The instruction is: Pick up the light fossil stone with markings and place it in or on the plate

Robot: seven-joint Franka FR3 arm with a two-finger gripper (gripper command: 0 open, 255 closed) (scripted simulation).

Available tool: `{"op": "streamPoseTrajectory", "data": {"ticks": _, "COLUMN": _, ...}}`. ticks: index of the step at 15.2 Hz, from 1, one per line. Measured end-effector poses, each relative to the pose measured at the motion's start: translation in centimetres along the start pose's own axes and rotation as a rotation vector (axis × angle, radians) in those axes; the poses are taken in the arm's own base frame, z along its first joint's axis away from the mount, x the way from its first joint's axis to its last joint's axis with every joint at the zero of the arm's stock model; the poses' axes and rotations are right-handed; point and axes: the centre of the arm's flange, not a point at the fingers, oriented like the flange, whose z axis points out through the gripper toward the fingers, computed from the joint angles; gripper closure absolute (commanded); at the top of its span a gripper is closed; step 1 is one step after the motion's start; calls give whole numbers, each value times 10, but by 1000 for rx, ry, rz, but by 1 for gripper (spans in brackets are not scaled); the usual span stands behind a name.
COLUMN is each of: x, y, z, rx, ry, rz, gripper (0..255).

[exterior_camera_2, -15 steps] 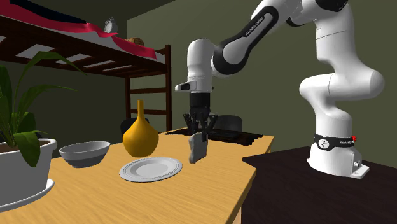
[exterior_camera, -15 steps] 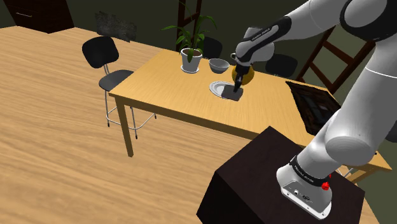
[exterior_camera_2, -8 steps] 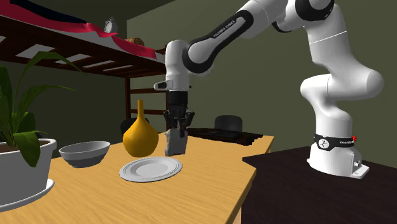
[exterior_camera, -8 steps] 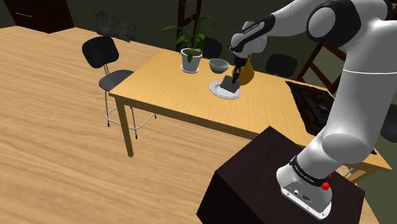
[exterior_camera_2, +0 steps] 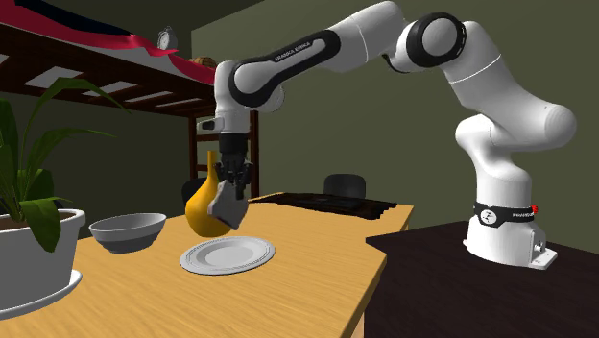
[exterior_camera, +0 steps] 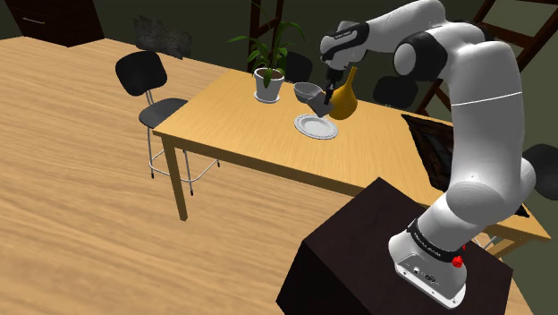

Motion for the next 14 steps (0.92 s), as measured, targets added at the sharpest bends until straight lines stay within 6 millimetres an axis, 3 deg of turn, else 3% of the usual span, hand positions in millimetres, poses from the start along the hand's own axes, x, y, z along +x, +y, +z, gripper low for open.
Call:
{"op": "streamPoseTrajectory", "data": {"ticks": 3, "x": 2, "y": 11, "z": 10, "rx": 1, "ry": 0, "rz": -1, "gripper": 255}}
{"op": "streamPoseTrajectory", "data": {"ticks": 14, "x": 4, "y": 12, "z": 68, "rx": 1, "ry": 0, "rz": -2, "gripper": 255}}
